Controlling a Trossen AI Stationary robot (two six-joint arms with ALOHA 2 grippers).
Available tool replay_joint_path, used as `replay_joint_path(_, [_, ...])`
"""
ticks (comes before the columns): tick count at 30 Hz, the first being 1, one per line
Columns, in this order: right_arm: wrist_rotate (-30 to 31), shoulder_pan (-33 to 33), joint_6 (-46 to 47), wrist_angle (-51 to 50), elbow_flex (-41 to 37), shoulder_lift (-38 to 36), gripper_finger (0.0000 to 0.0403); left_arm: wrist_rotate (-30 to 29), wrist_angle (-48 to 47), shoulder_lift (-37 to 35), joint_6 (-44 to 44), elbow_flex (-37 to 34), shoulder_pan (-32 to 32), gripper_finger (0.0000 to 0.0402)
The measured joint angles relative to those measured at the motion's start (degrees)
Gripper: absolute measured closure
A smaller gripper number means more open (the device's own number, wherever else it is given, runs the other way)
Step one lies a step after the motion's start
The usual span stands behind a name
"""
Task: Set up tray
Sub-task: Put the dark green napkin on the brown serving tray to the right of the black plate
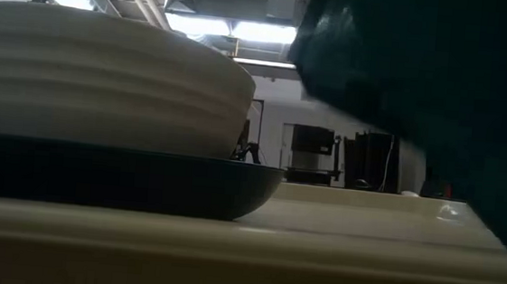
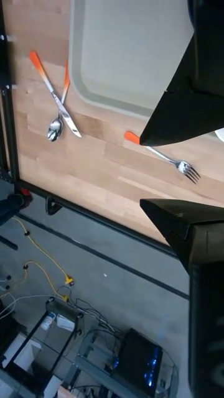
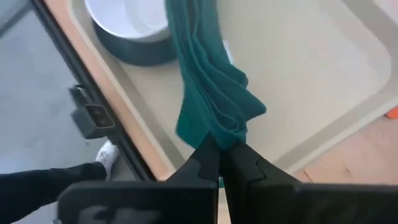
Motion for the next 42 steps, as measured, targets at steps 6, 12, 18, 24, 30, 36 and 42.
replay_joint_path(6, [-2.8,-0.3,2.6,6.7,-6.9,0.1,0.0396,0.0,0.0,0.0,-0.1,0.0,0.0,0.0258])
replay_joint_path(12, [-2.4,-0.7,6.0,8.1,-11.3,0.1,0.0396,0.0,0.0,0.0,-0.1,0.0,0.0,0.0258])
replay_joint_path(18, [-1.4,-1.5,10.5,8.6,-14.4,0.1,0.0396,0.2,0.0,0.0,-0.2,0.0,-0.3,0.0258])
replay_joint_path(24, [0.0,-2.5,13.6,10.5,-17.5,0.0,0.0396,0.4,0.0,0.0,-0.6,0.0,-0.7,0.0258])
replay_joint_path(30, [0.7,-3.9,16.2,12.1,-20.8,0.1,0.0396,0.4,0.0,0.0,-1.2,0.0,-0.8,0.0258])
replay_joint_path(36, [1.3,-4.9,19.2,14.1,-24.1,0.1,0.0396,0.4,0.0,0.0,-1.7,0.0,-1.2,0.0258])
replay_joint_path(42, [2.2,-5.0,23.6,14.2,-26.6,-0.1,0.0396,0.4,0.0,0.0,-2.4,0.0,-2.0,0.0258])
